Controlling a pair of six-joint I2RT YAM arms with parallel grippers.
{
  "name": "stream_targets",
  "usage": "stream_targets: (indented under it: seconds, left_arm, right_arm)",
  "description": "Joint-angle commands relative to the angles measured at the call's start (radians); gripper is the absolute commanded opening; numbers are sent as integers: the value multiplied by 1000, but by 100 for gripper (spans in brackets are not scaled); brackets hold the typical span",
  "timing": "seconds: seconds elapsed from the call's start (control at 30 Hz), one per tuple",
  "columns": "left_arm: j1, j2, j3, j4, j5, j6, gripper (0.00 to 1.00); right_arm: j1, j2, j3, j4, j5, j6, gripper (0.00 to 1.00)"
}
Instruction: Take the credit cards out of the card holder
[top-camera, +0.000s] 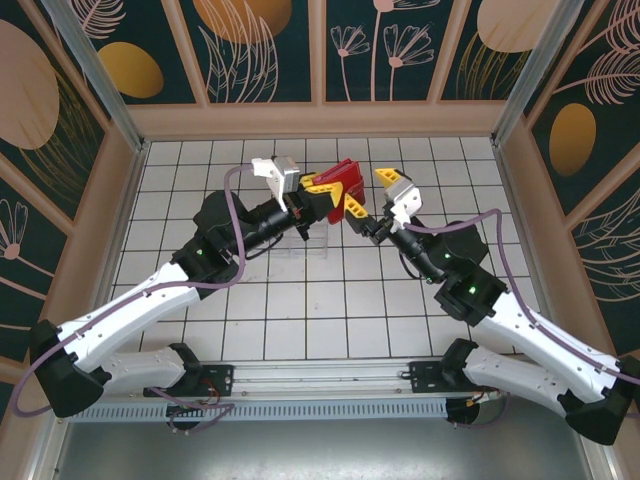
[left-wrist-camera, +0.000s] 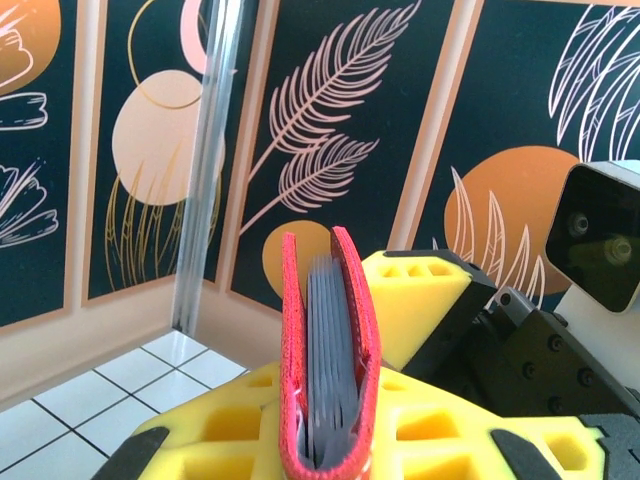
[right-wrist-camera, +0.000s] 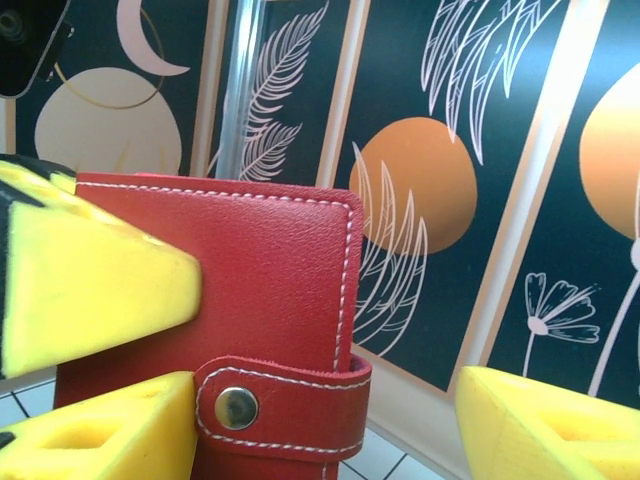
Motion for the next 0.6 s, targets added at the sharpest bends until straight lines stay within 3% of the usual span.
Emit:
stream_targets:
  seconds: [0.0, 0.57]
  left_arm:
    - [-13, -24, 29, -35, 57, 18, 0]
    - [-14, -55, 25, -53, 28, 21, 0]
  right_arm:
    - [-12, -29, 39, 49, 149, -27, 67]
    - [-11, -92, 28, -7, 268, -30, 65]
